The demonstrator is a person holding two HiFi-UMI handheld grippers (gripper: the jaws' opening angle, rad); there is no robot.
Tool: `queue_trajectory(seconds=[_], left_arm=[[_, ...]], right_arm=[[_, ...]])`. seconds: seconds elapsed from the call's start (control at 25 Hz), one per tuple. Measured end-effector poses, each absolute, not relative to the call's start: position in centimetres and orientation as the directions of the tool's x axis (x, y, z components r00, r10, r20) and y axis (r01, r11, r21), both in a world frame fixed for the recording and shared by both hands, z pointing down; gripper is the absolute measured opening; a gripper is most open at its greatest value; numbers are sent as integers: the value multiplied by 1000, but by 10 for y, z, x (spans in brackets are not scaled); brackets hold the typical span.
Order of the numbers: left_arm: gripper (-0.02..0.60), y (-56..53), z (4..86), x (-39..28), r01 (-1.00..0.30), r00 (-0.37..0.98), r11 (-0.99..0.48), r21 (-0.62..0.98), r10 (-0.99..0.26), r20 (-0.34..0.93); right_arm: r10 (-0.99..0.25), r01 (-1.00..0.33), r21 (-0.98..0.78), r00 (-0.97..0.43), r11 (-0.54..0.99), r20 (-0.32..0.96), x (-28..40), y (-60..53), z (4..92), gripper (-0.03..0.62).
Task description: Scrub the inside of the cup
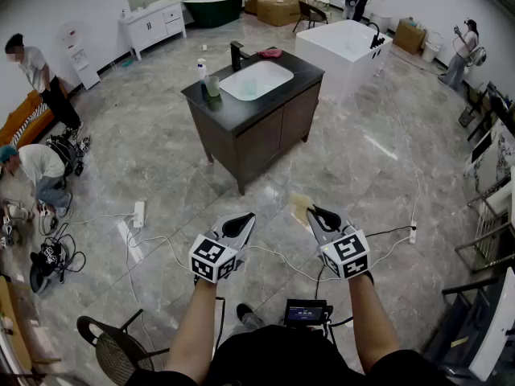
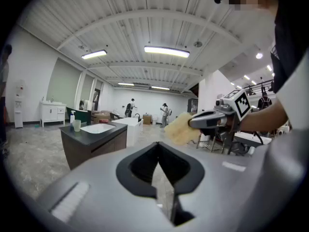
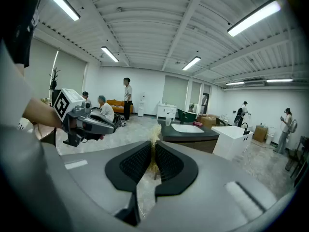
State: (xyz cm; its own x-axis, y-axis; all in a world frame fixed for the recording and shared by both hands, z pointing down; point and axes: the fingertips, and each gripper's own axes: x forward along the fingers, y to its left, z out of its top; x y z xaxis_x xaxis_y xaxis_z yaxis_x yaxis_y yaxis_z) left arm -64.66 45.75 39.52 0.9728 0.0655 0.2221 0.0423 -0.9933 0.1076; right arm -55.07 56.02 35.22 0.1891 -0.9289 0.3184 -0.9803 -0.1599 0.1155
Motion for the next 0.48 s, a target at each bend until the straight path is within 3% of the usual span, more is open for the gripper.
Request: queue_trajectory(seconds=[0.48], left_arm=[[0,499,385,-622,54,963,-998,43,64,264]], right_arm=[[-938,-980,92,194,-175,288,-522,604,348,37]])
